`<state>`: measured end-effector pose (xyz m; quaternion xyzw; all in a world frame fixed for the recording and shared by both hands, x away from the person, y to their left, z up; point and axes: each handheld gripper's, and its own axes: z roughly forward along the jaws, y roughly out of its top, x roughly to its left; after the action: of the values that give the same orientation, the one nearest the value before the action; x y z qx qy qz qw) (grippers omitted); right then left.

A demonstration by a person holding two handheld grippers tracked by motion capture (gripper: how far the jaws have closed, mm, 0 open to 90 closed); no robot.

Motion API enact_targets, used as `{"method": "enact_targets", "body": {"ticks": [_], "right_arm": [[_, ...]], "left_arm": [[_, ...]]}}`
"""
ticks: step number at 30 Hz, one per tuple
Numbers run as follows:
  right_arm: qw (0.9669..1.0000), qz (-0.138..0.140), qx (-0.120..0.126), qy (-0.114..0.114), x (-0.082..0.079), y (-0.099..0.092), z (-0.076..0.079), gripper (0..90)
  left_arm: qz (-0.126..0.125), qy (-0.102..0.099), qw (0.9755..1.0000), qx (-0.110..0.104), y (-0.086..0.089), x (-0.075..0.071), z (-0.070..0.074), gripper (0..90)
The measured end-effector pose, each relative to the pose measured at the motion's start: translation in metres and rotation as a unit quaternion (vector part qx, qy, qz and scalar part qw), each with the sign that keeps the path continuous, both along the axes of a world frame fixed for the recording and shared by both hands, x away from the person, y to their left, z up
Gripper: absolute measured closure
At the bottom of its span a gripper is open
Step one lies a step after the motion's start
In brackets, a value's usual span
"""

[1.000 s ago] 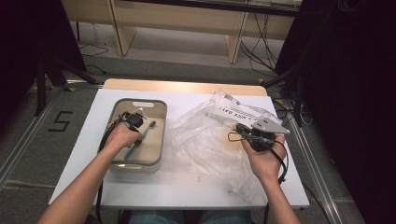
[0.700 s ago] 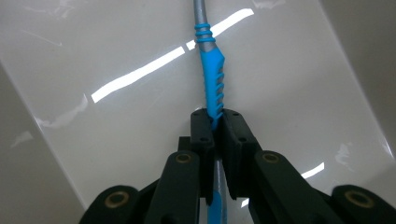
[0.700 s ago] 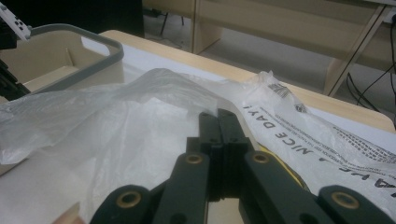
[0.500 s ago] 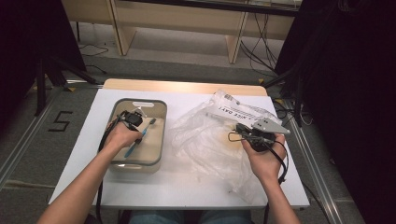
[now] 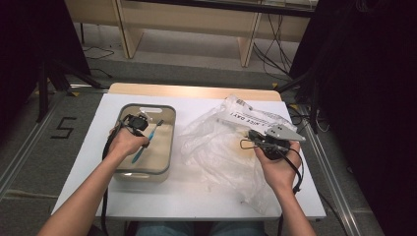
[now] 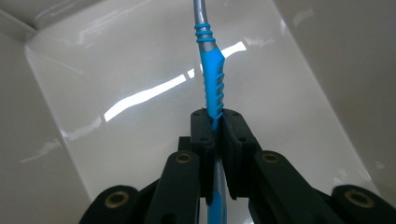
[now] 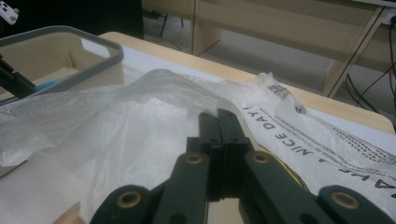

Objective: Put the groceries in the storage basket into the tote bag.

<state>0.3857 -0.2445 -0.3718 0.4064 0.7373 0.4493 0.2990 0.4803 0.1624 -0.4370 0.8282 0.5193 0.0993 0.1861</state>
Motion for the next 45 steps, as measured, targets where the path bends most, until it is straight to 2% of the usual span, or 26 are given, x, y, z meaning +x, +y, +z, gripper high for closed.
{"method": "enact_targets", "body": {"ticks": [11,14,20,23,34,45], "right_arm": [[1.0000,0.000,0.000,-0.001,0.000,0.000,0.000,90.0],[1.0000,0.000,-0.001,-0.001,0.000,0.000,0.000,90.0],[1.0000,0.000,-0.001,-0.001,0.000,0.000,0.000,90.0],[1.0000,0.000,0.000,-0.002,0.000,0.000,0.000,90.0],[1.0000,0.000,0.000,-0.002,0.000,0.000,0.000,90.0],[1.0000,0.000,0.000,-0.004,0.000,0.000,0.000,90.0]], "left_arm": [[0.005,-0.045,0.9988,-0.016,0.001,-0.005,0.010,83.4],[0.009,-0.052,0.9983,-0.026,0.001,-0.006,0.012,83.4],[0.013,-0.073,0.9967,-0.033,0.001,-0.008,0.017,83.4],[0.010,-0.077,0.9964,-0.036,0.001,-0.009,0.019,83.4],[0.010,-0.107,0.9933,-0.042,-0.001,-0.014,0.028,83.4],[-0.004,-0.136,0.9891,-0.055,-0.010,-0.024,0.045,83.4]]}}
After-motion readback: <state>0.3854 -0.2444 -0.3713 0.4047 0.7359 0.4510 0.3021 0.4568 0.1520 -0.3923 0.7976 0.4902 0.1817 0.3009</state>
